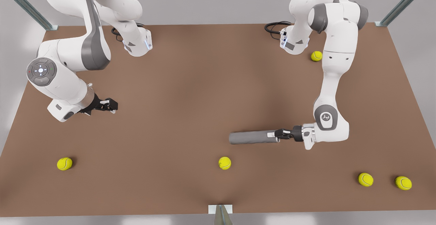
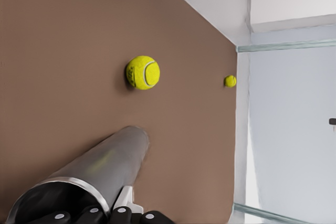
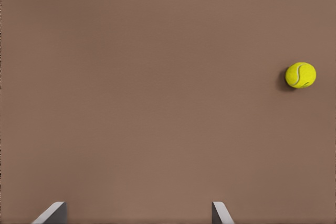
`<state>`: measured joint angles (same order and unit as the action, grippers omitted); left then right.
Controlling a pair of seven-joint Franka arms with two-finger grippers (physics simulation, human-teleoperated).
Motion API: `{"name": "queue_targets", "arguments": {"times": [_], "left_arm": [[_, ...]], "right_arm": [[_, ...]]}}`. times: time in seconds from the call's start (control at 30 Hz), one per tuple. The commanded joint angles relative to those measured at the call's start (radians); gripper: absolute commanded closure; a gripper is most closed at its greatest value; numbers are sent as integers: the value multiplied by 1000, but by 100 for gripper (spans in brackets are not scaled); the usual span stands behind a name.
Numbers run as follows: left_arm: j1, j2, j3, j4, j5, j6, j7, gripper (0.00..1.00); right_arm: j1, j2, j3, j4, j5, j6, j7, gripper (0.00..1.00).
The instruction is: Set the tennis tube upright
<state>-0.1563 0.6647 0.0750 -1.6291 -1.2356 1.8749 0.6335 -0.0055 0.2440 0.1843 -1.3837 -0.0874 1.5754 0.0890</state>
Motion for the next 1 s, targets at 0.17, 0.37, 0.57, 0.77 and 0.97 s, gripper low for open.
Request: {"name": "queue_targets", "arguments": {"times": [0.17,0.37,0.57,0.77,0.97], "left_arm": [[0,-33,12,0,62,1,-15,79],[0,-80,28,0,168,27,-21,79],[0,-125,39,0,318,72,-29,79],[-2,-165,75,-2,383,73,-31,79],[-2,-229,97,-5,533,75,-80,79]], "right_arm": [[-1,0,0,0,0,0,1,0],[-1,0,0,0,0,0,0,0],[5,0,1,0,0,-2,5,0],[1,0,1,0,0,-2,1,0],[4,0,0,0,0,-2,5,0]]}}
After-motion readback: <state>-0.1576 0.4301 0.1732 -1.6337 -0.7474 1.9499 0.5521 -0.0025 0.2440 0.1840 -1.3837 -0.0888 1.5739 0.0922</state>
